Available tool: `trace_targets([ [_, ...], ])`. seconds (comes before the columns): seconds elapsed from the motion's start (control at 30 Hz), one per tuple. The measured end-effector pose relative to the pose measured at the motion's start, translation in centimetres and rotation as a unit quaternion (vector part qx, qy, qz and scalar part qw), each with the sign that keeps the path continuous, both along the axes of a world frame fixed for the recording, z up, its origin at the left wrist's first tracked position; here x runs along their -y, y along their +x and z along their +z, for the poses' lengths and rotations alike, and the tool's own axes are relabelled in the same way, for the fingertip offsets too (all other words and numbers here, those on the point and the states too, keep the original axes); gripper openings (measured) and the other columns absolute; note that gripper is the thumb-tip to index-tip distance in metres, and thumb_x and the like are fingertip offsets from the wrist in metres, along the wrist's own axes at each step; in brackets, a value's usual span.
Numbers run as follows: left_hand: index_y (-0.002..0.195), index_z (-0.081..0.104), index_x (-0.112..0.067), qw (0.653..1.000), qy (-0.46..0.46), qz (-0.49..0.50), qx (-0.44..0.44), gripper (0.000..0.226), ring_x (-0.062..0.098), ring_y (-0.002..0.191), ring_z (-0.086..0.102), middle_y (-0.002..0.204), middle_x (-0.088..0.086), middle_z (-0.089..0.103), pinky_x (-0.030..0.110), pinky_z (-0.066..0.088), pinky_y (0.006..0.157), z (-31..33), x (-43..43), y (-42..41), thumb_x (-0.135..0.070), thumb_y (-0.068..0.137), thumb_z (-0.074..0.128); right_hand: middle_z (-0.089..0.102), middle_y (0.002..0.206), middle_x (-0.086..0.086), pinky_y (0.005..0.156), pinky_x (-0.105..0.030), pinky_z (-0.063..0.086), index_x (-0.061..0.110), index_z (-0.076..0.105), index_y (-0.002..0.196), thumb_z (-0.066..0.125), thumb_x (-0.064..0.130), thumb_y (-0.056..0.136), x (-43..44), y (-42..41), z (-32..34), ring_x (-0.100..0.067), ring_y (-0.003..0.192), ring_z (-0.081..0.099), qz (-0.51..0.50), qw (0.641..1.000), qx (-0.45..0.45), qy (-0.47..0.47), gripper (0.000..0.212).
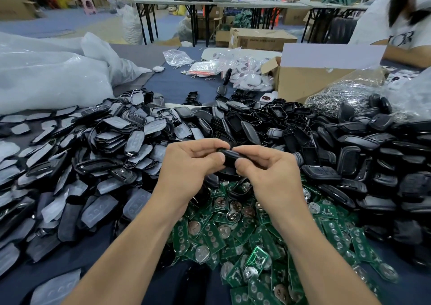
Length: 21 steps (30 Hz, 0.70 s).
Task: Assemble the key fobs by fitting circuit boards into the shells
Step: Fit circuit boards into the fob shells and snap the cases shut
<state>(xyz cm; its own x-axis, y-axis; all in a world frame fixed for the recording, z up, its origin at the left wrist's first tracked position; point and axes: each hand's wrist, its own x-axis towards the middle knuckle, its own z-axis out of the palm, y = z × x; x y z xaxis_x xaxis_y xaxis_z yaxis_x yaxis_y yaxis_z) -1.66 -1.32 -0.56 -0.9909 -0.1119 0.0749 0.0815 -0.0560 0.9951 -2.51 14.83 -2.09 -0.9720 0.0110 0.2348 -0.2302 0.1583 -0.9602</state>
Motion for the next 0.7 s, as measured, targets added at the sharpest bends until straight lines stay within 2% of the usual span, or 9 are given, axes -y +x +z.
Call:
trace_targets([
  [0.1,0.094,0.085,-0.023,1.0,-0.016,-0.013,-0.002,0.024,0.033,0.09,0.078,0.092,0.01,0.081,0.044,0.064,0.085,-0.3,0.1,0.0,-0.002,0.087,0.076,0.081,0.088,0.01,0.085,-0.039,0.063,0.035,0.082,0.091,0.078,0.006,0.084,-0.1,0.0,-0.1,-0.012,0.085,0.078,0.011,1.0,-0.005,-0.022,0.03],
  [0.17,0.095,0.085,-0.024,1.0,-0.023,-0.019,-0.009,0.025,0.035,0.091,0.077,0.092,0.009,0.081,0.047,0.063,0.088,-0.3,-0.1,0.0,-0.002,0.09,0.075,0.081,0.089,0.009,0.083,-0.035,0.064,0.035,0.083,0.092,0.077,0.004,0.083,-0.1,-0.1,-0.1,-0.013,0.085,0.079,0.012,0.999,-0.007,-0.037,0.032],
  [0.3,0.096,0.085,-0.021,0.998,-0.043,-0.027,-0.045,0.029,0.025,0.079,0.078,0.088,0.01,0.081,0.039,0.062,0.073,-0.1,0.0,0.2,0.004,0.09,0.072,0.081,0.09,0.005,0.084,-0.038,0.064,0.03,0.084,0.096,0.078,0.006,0.079,-0.1,0.1,0.0,-0.016,0.086,0.079,0.021,0.998,-0.005,-0.054,0.03],
  [0.4,0.092,0.085,-0.023,0.995,-0.07,-0.014,-0.075,0.035,0.023,0.078,0.079,0.085,0.007,0.081,0.035,0.062,0.073,-0.1,-0.1,0.2,0.009,0.087,0.071,0.081,0.089,0.006,0.086,-0.041,0.063,0.027,0.084,0.095,0.08,0.008,0.075,-0.1,0.2,0.2,-0.016,0.086,0.079,0.012,0.999,-0.001,-0.042,0.027],
  [0.5,0.095,0.083,-0.02,0.993,-0.08,-0.017,-0.09,0.029,0.018,0.076,0.077,0.086,0.004,0.082,0.025,0.06,0.069,-0.1,-0.2,0.2,0.006,0.087,0.072,0.08,0.085,0.011,0.079,-0.031,0.064,0.034,0.083,0.091,0.083,0.002,0.078,0.0,0.6,0.5,-0.01,0.081,0.079,-0.011,0.999,-0.013,-0.029,0.034],
  [0.6,0.093,0.084,-0.022,0.994,-0.06,-0.006,-0.091,0.019,0.009,0.062,0.072,0.081,0.001,0.081,0.017,0.055,0.056,0.0,-0.3,0.2,-0.006,0.086,0.077,0.08,0.084,0.013,0.077,-0.026,0.064,0.034,0.083,0.088,0.083,0.0,0.079,0.1,0.8,0.9,-0.009,0.08,0.078,-0.018,0.999,-0.012,-0.025,0.036],
  [0.67,0.088,0.084,-0.026,0.991,-0.082,0.016,-0.101,0.024,0.004,0.055,0.068,0.072,-0.003,0.078,0.015,0.051,0.05,-0.1,-0.3,0.3,-0.003,0.088,0.078,0.08,0.084,0.015,0.079,-0.025,0.063,0.032,0.083,0.09,0.083,0.002,0.08,0.2,0.9,1.0,-0.005,0.081,0.077,-0.012,1.0,-0.006,0.007,0.032],
  [0.7,0.087,0.084,-0.029,0.988,-0.104,0.023,-0.109,0.029,0.005,0.057,0.068,0.071,-0.005,0.078,0.015,0.051,0.051,-0.2,-0.2,0.2,-0.001,0.089,0.077,0.079,0.083,0.018,0.079,-0.021,0.062,0.032,0.083,0.092,0.083,0.005,0.08,0.2,0.8,1.0,0.0,0.08,0.076,-0.016,0.999,-0.011,0.043,0.029],
])
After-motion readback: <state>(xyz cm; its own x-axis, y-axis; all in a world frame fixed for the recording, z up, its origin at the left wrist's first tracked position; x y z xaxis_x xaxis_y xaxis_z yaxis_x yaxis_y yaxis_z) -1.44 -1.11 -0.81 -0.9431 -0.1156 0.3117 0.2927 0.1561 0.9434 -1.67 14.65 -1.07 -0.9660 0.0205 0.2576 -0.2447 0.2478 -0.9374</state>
